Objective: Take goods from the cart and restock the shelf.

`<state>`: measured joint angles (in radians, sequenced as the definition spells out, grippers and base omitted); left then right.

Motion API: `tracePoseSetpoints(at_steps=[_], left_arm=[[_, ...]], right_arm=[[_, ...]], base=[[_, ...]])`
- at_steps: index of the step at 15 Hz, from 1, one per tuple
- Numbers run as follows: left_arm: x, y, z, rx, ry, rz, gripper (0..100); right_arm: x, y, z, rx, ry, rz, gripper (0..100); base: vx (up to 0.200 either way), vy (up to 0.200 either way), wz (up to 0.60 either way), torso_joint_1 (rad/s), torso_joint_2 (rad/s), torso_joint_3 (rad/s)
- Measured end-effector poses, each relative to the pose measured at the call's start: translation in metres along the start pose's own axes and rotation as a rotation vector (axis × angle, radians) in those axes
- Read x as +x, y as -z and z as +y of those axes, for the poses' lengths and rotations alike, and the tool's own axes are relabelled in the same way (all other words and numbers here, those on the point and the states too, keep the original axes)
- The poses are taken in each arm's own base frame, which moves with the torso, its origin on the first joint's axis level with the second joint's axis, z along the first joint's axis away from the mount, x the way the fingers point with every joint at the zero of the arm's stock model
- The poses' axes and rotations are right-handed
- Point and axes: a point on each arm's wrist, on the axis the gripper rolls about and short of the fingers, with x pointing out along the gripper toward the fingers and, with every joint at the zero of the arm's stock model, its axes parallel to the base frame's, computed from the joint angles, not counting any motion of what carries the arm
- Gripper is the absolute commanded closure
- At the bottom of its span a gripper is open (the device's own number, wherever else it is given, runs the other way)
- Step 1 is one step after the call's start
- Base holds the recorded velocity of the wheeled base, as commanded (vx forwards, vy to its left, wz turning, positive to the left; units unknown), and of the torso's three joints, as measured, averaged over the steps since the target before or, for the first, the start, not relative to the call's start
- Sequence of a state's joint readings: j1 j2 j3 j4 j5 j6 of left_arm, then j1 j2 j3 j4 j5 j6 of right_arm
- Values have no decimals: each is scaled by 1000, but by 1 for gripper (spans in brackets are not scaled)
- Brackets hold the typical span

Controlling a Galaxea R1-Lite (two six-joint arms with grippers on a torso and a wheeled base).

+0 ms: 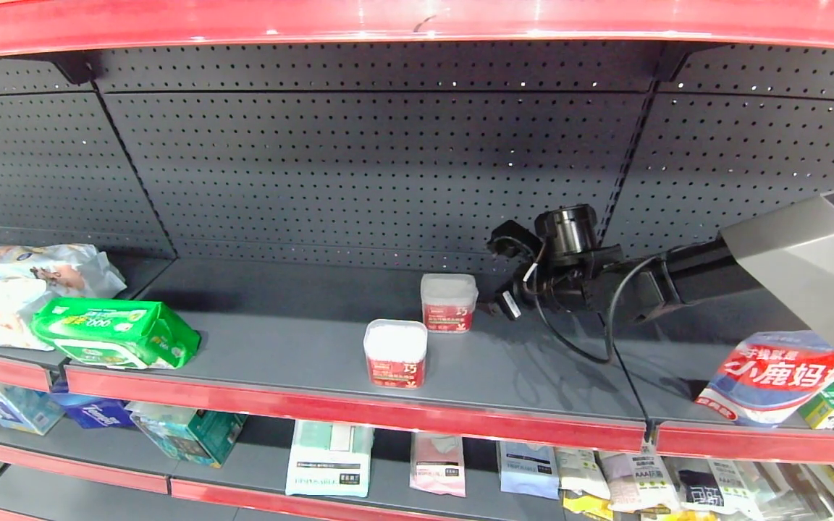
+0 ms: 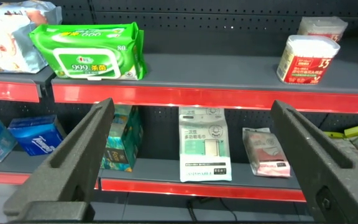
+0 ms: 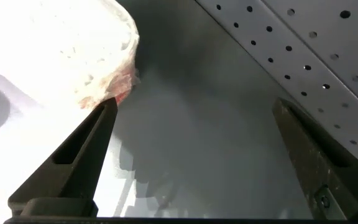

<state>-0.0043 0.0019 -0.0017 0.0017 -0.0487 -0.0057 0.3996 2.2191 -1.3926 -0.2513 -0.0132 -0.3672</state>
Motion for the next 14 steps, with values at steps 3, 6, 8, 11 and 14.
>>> tracePoseSetpoints(at_steps=[3,6,8,11,14], left_arm=[[0,0,0,0,0,0,0],[0,0,0,0,1,0,0],[0,0,0,0,0,0,0],[0,0,0,0,0,0,0],[0,0,0,0,1,0,0]], right_arm=[[2,-2,6,-7,-18,-8,0],[3,-2,8,-10,-24,-7,0],[3,-1,8,-10,-29,-5,0],[3,-1,8,-10,-39,-9,0],[3,-2,9,-12,-39,-12,0]], base=[[0,0,0,0,0,0],[0,0,0,0,0,0],[0,0,0,0,0,0],[0,0,0,0,0,0],[0,0,0,0,0,0]])
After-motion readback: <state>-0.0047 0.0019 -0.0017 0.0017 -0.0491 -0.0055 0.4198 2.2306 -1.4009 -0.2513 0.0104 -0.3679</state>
